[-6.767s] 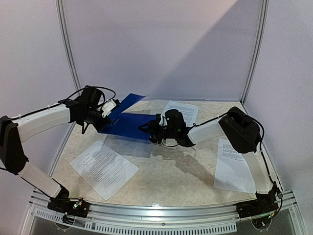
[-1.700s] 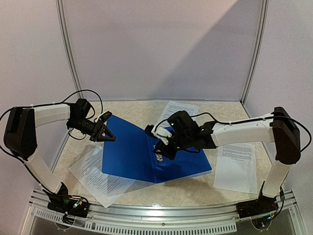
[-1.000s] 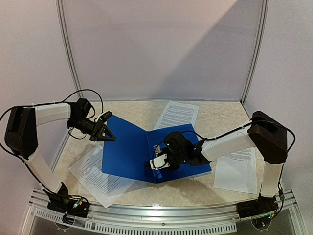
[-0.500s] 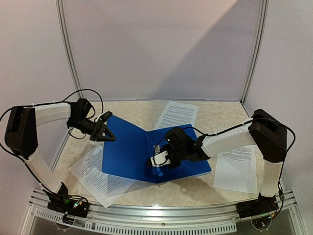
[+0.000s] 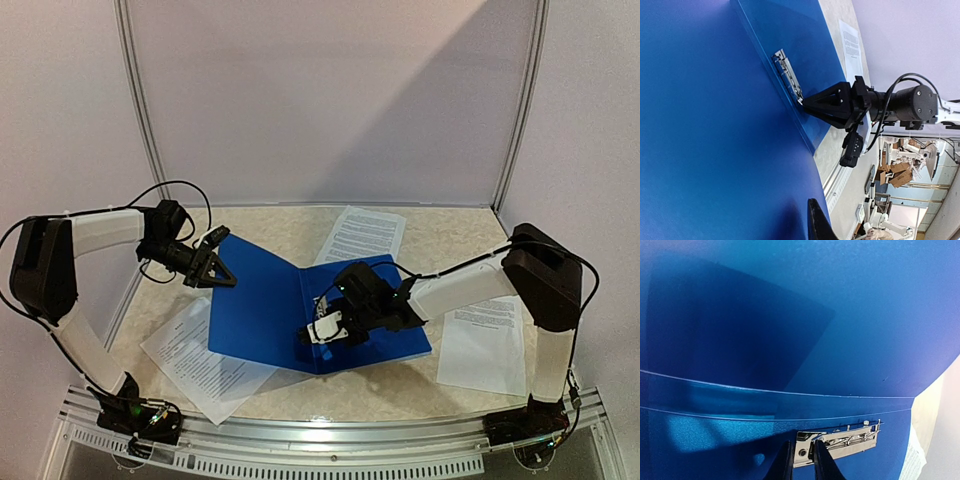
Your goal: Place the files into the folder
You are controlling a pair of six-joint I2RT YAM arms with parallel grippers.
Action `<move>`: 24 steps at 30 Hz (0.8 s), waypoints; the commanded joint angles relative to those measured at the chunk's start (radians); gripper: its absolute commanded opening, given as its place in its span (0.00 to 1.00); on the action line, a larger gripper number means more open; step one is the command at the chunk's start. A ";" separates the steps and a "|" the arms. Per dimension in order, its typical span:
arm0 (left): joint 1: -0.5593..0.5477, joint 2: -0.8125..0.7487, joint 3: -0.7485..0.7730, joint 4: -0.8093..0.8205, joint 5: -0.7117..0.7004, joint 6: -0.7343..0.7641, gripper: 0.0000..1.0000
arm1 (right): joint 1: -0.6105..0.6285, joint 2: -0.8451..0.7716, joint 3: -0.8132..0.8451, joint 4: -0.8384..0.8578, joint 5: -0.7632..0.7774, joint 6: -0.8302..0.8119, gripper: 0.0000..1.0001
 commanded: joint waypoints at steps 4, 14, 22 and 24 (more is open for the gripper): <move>-0.010 0.021 0.020 -0.014 0.005 0.019 0.15 | 0.008 0.031 0.026 -0.014 -0.010 0.008 0.10; -0.008 0.023 0.023 -0.019 0.004 0.025 0.15 | 0.010 0.038 0.022 -0.061 0.007 0.007 0.07; -0.005 0.025 0.033 -0.037 -0.003 0.042 0.15 | 0.010 0.060 0.002 -0.096 0.035 0.015 0.00; -0.003 0.024 0.034 -0.042 -0.007 0.044 0.14 | 0.010 0.066 -0.003 -0.113 0.038 0.019 0.00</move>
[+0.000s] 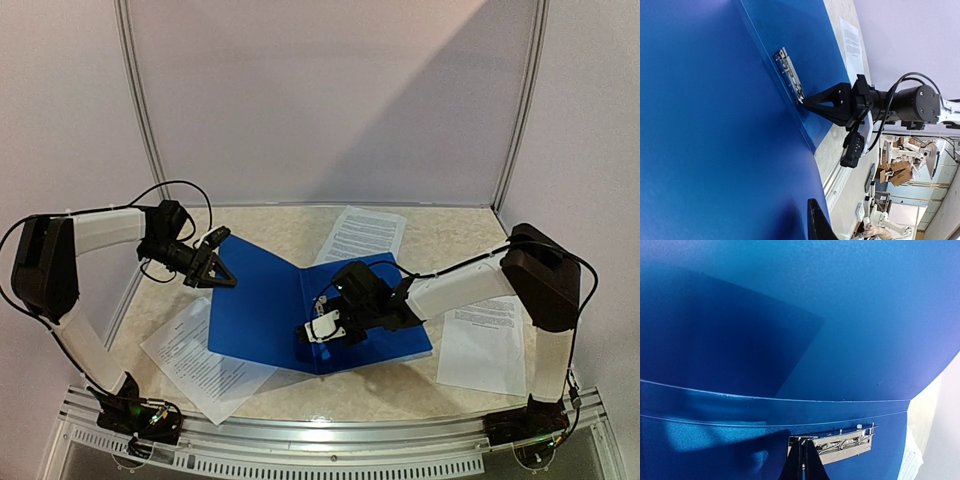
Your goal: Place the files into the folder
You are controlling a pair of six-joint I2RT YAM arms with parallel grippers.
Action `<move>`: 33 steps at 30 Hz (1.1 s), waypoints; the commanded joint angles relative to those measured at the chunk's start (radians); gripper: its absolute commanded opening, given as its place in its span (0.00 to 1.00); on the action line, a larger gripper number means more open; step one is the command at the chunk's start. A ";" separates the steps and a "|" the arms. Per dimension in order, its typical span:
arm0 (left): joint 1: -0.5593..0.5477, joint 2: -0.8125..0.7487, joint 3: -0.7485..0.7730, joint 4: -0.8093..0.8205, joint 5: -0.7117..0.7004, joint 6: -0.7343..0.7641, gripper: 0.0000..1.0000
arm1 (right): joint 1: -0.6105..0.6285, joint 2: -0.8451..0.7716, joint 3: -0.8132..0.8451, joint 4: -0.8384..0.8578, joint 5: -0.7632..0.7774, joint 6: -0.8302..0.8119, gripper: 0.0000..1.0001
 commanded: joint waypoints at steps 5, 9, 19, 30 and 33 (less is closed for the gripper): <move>-0.002 0.017 0.025 -0.028 -0.004 0.033 0.13 | 0.006 0.078 -0.021 -0.146 0.022 0.019 0.00; -0.002 0.017 0.027 -0.038 -0.008 0.043 0.10 | 0.004 0.079 -0.034 -0.177 0.056 0.023 0.00; -0.001 0.034 0.046 -0.074 -0.018 0.065 0.00 | 0.004 0.107 -0.059 -0.250 0.065 0.025 0.00; 0.004 0.024 0.070 -0.113 -0.089 0.099 0.00 | -0.025 0.114 -0.063 -0.265 0.050 0.064 0.00; 0.003 0.008 0.076 -0.119 -0.154 0.108 0.00 | -0.041 0.086 -0.064 -0.266 0.062 0.107 0.00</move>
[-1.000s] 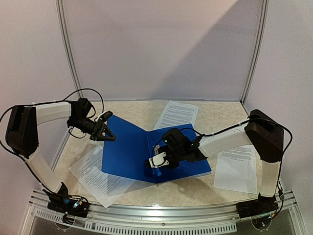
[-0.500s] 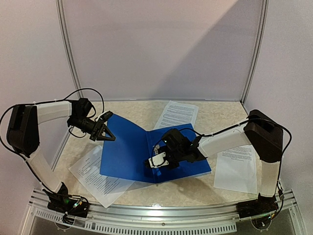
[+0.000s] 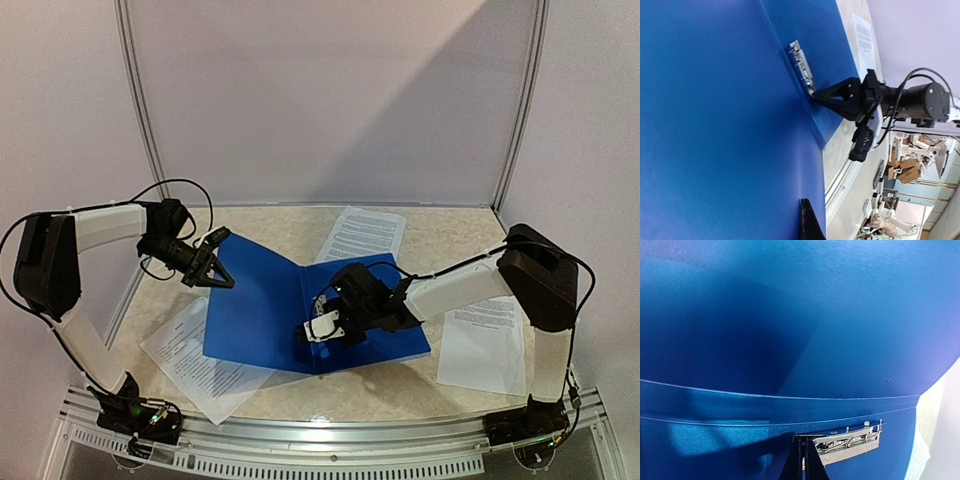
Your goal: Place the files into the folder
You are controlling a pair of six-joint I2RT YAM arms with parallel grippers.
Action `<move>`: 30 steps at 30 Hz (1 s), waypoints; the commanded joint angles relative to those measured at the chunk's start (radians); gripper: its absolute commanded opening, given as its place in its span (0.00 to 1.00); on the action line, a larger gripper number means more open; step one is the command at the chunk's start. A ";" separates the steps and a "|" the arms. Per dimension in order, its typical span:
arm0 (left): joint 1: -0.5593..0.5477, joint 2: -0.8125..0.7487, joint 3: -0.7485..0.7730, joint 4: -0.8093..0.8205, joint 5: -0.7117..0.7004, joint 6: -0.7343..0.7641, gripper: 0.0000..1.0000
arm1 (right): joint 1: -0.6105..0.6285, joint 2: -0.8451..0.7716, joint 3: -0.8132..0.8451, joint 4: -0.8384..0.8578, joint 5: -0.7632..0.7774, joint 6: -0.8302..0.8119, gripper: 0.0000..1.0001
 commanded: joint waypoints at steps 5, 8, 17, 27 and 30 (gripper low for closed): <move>0.003 -0.031 0.031 -0.037 -0.166 0.064 0.00 | -0.039 0.020 -0.058 -0.269 0.028 0.094 0.00; 0.003 -0.033 0.029 -0.037 -0.187 0.067 0.00 | -0.040 0.008 -0.044 -0.277 0.055 0.099 0.00; -0.021 -0.018 0.026 -0.033 -0.153 0.070 0.00 | -0.033 -0.078 0.091 -0.237 0.038 0.198 0.00; -0.034 -0.009 0.031 -0.043 -0.139 0.088 0.00 | -0.033 -0.077 0.142 -0.067 0.066 0.250 0.03; -0.035 -0.007 0.032 -0.048 -0.140 0.092 0.00 | -0.037 -0.055 0.175 -0.087 0.056 0.246 0.04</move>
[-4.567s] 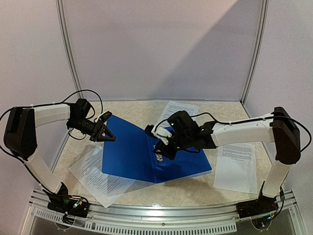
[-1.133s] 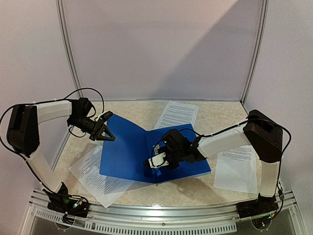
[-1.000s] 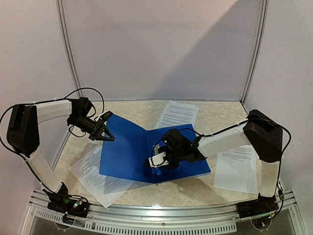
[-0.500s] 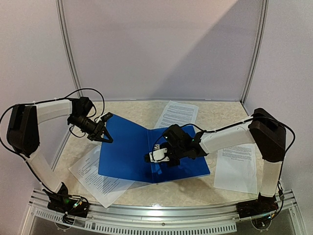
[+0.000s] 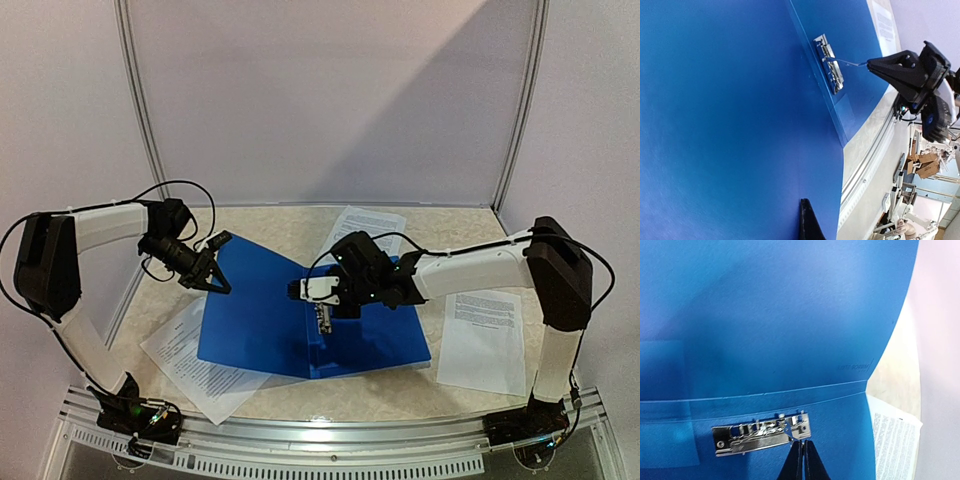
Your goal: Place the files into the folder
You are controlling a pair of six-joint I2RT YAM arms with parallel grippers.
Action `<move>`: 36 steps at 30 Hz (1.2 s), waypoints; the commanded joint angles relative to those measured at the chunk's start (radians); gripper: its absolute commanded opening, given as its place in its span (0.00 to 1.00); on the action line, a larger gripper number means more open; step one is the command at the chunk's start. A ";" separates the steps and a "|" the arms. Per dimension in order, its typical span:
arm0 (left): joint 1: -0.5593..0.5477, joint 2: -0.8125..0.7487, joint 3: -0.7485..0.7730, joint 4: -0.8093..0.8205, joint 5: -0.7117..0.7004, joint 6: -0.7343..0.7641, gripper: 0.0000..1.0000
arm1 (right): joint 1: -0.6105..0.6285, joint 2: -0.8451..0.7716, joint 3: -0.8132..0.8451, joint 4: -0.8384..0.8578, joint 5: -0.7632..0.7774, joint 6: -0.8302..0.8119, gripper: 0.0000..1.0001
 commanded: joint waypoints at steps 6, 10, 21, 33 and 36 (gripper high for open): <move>-0.020 -0.001 0.026 -0.014 -0.017 0.043 0.00 | -0.038 0.053 0.102 -0.014 -0.040 0.035 0.07; -0.023 0.001 0.027 -0.018 -0.017 0.048 0.00 | -0.045 0.104 0.133 -0.017 -0.029 0.004 0.07; -0.024 0.007 0.028 -0.015 -0.031 0.040 0.00 | -0.148 -0.103 0.015 -0.060 -0.366 0.135 0.60; -0.024 0.019 0.030 -0.015 -0.028 0.040 0.00 | -0.107 0.024 0.015 -0.039 -0.369 -0.013 0.99; -0.025 0.020 0.031 -0.018 -0.027 0.042 0.00 | -0.107 0.074 0.050 -0.020 -0.356 0.002 0.99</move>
